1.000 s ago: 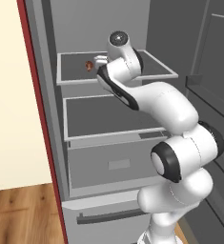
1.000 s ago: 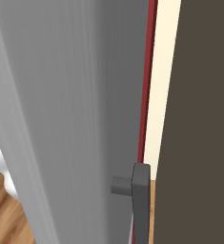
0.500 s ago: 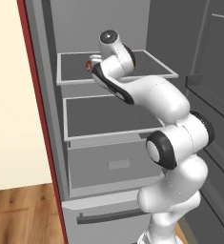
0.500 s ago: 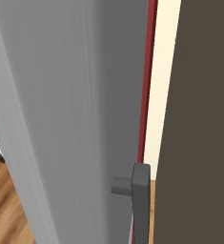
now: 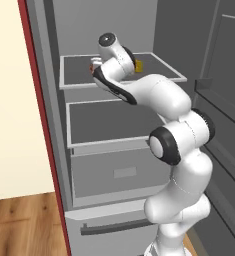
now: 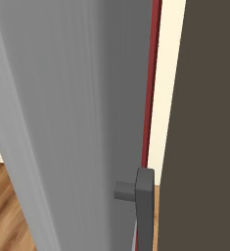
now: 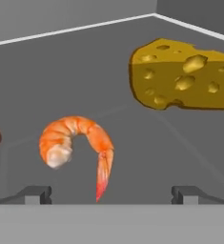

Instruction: Take the cheese, shrimp, and mushroom from the fridge and place them on the plate on the dining counter to create an appetizer plate.

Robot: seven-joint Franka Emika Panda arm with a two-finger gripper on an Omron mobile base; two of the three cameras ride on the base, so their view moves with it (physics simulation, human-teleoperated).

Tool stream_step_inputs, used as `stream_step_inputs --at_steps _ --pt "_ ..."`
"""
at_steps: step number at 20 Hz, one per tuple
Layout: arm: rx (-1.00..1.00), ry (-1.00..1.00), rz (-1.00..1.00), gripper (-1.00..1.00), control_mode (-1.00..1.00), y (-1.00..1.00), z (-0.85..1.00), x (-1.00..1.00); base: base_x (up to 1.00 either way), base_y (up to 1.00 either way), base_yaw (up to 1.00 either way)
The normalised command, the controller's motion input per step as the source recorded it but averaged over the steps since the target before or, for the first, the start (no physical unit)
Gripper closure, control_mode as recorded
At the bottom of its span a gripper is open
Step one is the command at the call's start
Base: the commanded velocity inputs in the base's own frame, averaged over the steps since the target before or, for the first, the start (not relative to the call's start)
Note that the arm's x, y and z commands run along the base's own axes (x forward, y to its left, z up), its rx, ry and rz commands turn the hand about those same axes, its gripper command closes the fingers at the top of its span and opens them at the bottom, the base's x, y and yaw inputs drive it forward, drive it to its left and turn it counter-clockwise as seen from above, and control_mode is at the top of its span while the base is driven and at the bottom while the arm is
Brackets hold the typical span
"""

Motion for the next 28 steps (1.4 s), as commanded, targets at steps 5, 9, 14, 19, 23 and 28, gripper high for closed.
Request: stream_step_inputs --at_steps 5,9,14,19,23,28 --pt "0.0 0.0 -0.05 -1.0 -1.0 0.08 -0.13 0.42 0.0 0.0 0.0" --pt "0.0 0.0 -0.04 -1.0 -1.0 0.07 -0.13 0.46 0.0 0.0 0.0" --pt "0.0 0.0 -0.05 -1.0 -1.0 0.03 -0.14 0.35 0.0 0.0 0.0" --pt "0.0 0.04 -0.15 -1.0 -1.0 0.0 -0.37 -0.04 0.0 0.0 0.0" --pt "0.0 0.07 -0.15 -1.0 -1.0 0.0 -0.47 -0.07 0.0 0.0 0.0" --pt "0.0 0.07 -0.15 1.0 -1.0 0.01 -0.52 -0.27 0.0 0.0 0.0"
